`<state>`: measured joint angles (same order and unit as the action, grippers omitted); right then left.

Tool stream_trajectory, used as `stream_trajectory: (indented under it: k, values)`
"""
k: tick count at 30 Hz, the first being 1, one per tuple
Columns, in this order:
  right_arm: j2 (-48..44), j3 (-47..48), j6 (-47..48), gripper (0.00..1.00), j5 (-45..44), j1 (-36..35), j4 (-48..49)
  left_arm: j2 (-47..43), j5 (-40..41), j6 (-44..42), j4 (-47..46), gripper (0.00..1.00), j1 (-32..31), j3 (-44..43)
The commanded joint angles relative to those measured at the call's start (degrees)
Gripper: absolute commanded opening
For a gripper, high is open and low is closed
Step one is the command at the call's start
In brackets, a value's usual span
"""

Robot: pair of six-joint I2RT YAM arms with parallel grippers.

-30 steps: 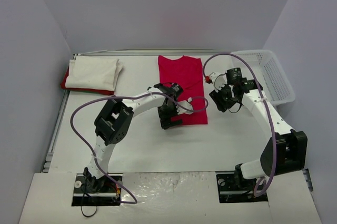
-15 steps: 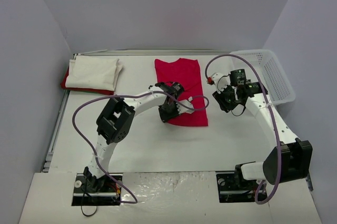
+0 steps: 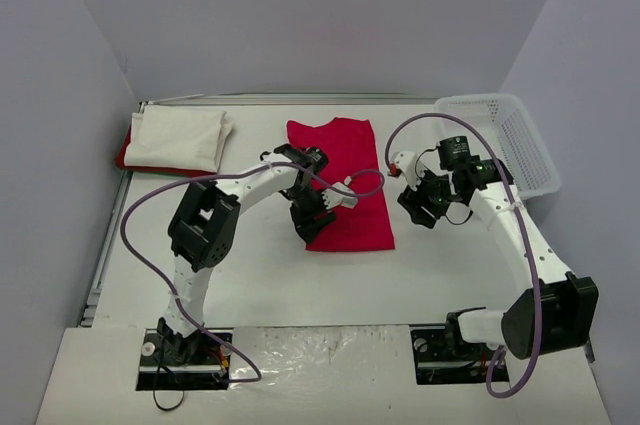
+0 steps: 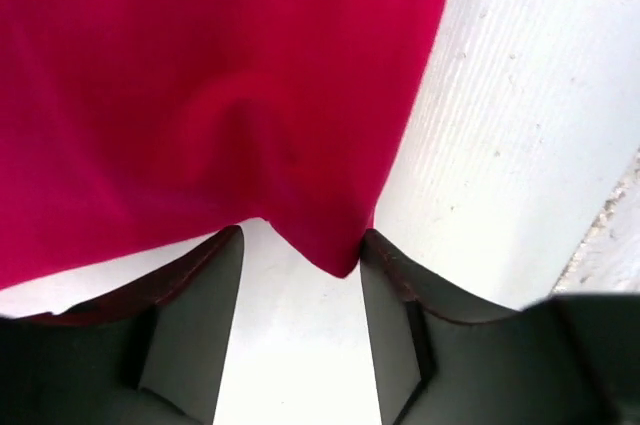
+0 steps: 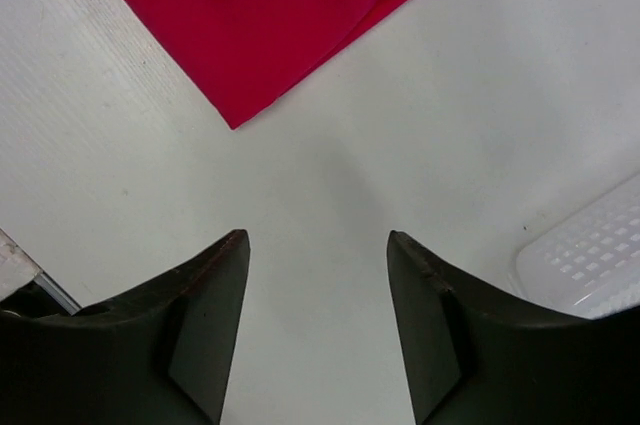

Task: Fold and stack the t-shirts
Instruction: Grab one side of the 2/3 rectangular tshirt with both arms

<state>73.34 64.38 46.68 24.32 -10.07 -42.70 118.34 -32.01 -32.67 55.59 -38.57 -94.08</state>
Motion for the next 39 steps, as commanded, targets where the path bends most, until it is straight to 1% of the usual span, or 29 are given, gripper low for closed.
stream_trajectory:
  k: [1,2,3,6,8,11,14,15,17,21,32,39]
  values:
    - [2.2,-0.9,3.0,0.54,-0.5,0.2,-1.9,-2.4,-3.1,-2.5,4.4,0.49,0.0,-1.2]
    - [2.2,-1.1,3.0,0.55,-0.5,0.2,-1.6,-2.6,-2.9,-2.8,4.4,0.51,-0.1,-0.5]
    - [1.8,-1.4,2.9,0.57,-0.5,0.2,-1.2,-2.8,-2.5,-2.8,4.3,0.57,-0.3,-0.2]
    - [1.1,-2.3,2.5,0.59,-0.8,0.2,0.0,-3.2,-2.7,-3.6,6.4,0.59,-1.2,0.3]
    - [1.3,-2.0,1.9,0.59,-1.4,0.3,0.5,-4.3,-2.2,-4.1,6.4,0.59,-1.9,1.4]
    - [1.5,-1.5,0.4,0.59,-1.9,0.5,0.9,-6.5,-1.2,-3.6,3.9,0.59,-3.4,4.8]
    - [2.0,-1.4,-0.8,0.52,-1.8,0.7,1.0,-8.1,-0.8,-3.4,2.7,0.59,-4.4,7.2]
    - [2.4,-1.5,-1.1,0.48,-1.7,0.7,1.0,-8.6,-1.2,-3.0,2.2,0.59,-4.4,7.6]
    - [3.3,-1.7,-1.8,0.45,-1.8,0.7,1.0,-9.4,-2.9,-2.6,1.5,0.59,-4.4,8.5]
    - [4.7,-2.9,-2.4,0.45,-2.2,0.8,1.7,-9.7,-5.0,-2.0,0.8,0.6,-4.6,8.5]
    - [6.6,-3.0,-3.0,0.45,-2.2,1.3,2.6,-8.0,-4.0,-1.0,-0.5,0.59,-5.6,8.1]
    - [8.1,-3.8,-3.3,0.46,-0.9,1.5,3.4,-5.9,2.6,1.8,-3.4,0.62,-5.6,9.0]
